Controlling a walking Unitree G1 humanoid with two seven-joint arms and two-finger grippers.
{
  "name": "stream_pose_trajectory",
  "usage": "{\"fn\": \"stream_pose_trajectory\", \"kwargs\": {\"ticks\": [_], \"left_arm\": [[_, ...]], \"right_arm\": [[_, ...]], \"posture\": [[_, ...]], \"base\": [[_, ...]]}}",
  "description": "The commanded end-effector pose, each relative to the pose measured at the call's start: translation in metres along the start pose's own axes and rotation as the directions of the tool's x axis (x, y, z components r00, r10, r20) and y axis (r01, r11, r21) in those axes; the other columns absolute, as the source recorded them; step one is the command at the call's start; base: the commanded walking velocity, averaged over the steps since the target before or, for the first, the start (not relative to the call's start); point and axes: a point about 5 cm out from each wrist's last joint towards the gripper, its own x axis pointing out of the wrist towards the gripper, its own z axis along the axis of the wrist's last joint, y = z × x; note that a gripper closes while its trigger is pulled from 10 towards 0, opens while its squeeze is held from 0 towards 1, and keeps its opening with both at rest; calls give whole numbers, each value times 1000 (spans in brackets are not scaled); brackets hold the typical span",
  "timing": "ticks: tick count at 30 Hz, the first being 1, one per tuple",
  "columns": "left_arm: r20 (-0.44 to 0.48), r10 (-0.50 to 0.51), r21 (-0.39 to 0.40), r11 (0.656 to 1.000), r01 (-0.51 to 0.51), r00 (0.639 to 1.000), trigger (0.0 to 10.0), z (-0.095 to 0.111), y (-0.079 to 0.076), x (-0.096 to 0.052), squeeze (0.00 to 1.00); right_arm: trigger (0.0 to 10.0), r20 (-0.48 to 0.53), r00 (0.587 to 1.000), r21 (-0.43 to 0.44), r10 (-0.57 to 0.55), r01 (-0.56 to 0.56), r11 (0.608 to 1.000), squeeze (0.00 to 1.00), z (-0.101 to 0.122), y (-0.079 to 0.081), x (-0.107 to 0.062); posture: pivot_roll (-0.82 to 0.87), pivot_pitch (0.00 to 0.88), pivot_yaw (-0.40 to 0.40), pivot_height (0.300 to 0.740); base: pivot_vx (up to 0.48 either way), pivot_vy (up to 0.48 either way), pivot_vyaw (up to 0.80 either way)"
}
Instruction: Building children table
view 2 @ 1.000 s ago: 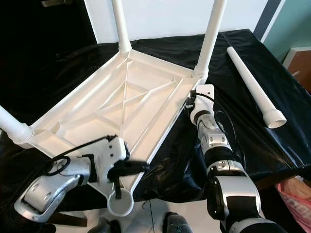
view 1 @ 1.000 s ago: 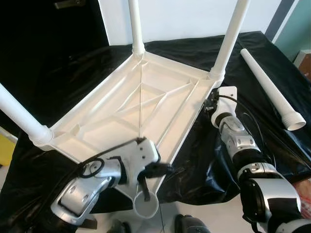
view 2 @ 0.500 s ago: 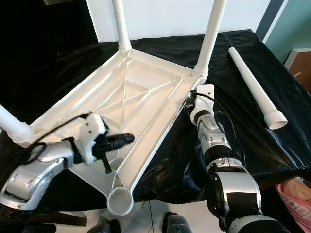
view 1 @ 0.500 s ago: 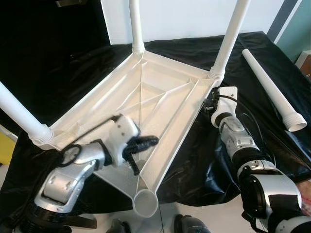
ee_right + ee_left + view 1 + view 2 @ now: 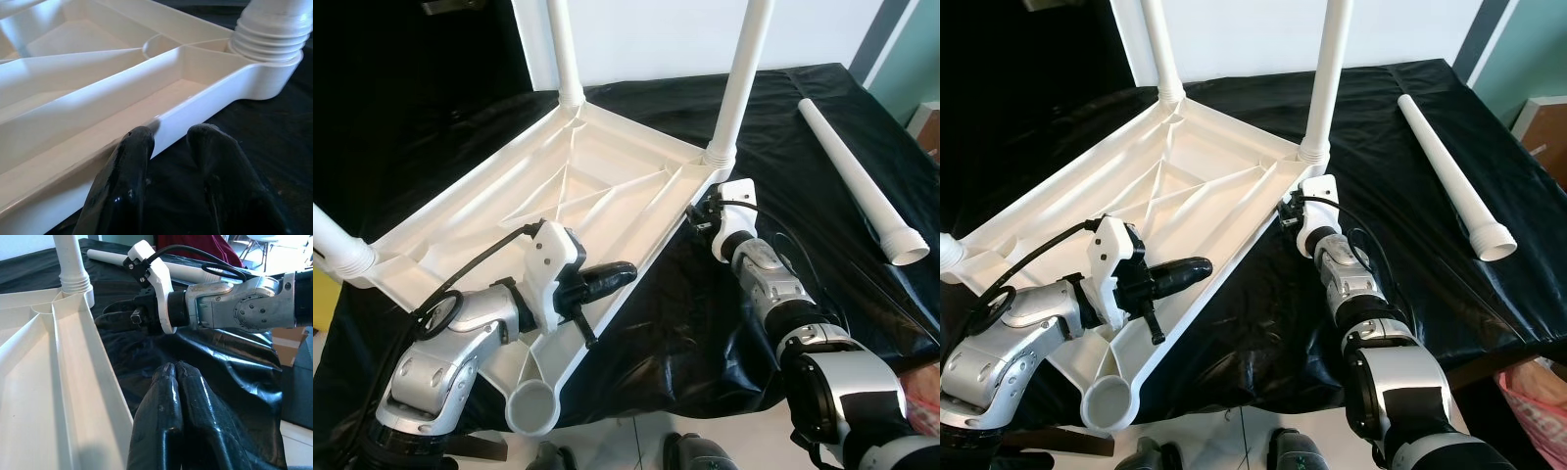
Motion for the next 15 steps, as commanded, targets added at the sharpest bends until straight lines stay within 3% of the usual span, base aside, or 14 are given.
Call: {"fn": "stream_pose_trajectory", "kwargs": {"ticks": [1, 2, 3, 4, 6, 7, 8, 11, 15], "left_arm": [[-13, 59, 8, 998, -59, 998, 10000, -1, 1, -3, 0], [-50, 78, 37, 996, -76, 996, 10000, -4, 2, -7, 0], [-50, 78, 37, 996, -76, 996, 10000, -4, 2, -7, 0], [-101, 127, 59, 991, -122, 987, 10000, -8, 9, -16, 0], [-101, 127, 59, 991, -122, 987, 10000, -8, 9, -16, 0], [-141, 163, 93, 984, -151, 976, 10000, -11, 15, -26, 0], [-141, 163, 93, 984, -151, 976, 10000, -11, 15, -26, 0], [-308, 265, 255, 948, -189, 914, 10000, -21, 29, -50, 0], [-375, 275, 301, 939, -165, 885, 10000, -25, 29, -55, 0]], "right_arm": [[10000, -7, 1000, -9, -5, 5, 1000, 0, -3, 1, 0], [10000, 4, 996, -4, -94, 94, 996, 0, -3, -14, -5], [10000, 4, 996, -4, -94, 94, 996, 0, -3, -14, -5], [10000, 26, 986, 1, -166, 166, 986, 0, -5, -28, -12], [10000, 26, 986, 1, -166, 166, 986, 0, -5, -28, -12], [10000, 47, 974, 3, -224, 224, 975, 0, -6, -38, -18], [10000, 47, 974, 3, -224, 224, 975, 0, -6, -38, -18], [10000, 92, 942, -5, -322, 324, 946, 0, -9, -51, -33], [10000, 105, 936, -3, -335, 338, 941, 0, -10, -51, -38]], "posture": [[-2, 137, 15, 740], [-1, 137, 16, 740], [-1, 137, 16, 740], [-3, 140, 18, 740], [-3, 140, 18, 740], [-3, 143, 17, 740], [-3, 143, 17, 740], [2, 156, 19, 740], [1, 157, 21, 740]], "base": [[0, 0, 0], [0, 0, 0], [0, 0, 0], [0, 0, 0], [0, 0, 0], [0, 0, 0], [0, 0, 0], [0, 0, 0], [0, 0, 0]]}}
